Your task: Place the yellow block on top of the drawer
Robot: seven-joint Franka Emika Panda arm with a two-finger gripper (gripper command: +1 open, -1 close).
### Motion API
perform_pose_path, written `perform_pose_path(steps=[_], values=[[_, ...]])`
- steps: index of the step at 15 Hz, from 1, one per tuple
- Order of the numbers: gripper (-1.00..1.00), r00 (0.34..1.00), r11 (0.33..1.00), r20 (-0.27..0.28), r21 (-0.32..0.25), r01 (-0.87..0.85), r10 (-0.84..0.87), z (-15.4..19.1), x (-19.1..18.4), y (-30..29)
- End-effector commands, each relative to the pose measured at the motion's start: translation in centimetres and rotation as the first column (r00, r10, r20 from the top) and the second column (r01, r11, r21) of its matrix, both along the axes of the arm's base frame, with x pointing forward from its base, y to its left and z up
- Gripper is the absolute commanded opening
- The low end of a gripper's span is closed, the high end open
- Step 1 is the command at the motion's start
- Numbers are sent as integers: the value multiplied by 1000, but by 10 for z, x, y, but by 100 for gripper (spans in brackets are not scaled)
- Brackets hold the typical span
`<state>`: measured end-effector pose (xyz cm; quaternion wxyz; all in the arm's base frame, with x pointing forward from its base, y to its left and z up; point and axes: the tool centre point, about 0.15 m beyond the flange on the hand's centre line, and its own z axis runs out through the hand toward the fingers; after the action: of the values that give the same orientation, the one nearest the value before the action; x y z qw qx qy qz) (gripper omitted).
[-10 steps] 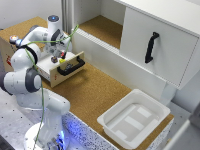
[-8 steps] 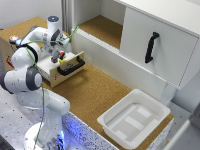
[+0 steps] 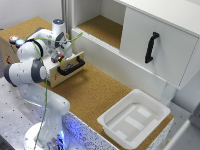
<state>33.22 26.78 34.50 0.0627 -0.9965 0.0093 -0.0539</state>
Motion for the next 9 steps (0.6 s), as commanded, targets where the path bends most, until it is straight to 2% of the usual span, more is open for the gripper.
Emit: perform_pose_path(steps=[1,2,5,9], values=[[100,998,998,-40,-24,56,-57,-26,12,4],[-100,998,998,-39,-35,49,-50,-25,10,6],[-100,998,998,-45,-52,32,-34,-30,4,12],[-100,1000,986,-6,-167,0,-1,-18,1,20]])
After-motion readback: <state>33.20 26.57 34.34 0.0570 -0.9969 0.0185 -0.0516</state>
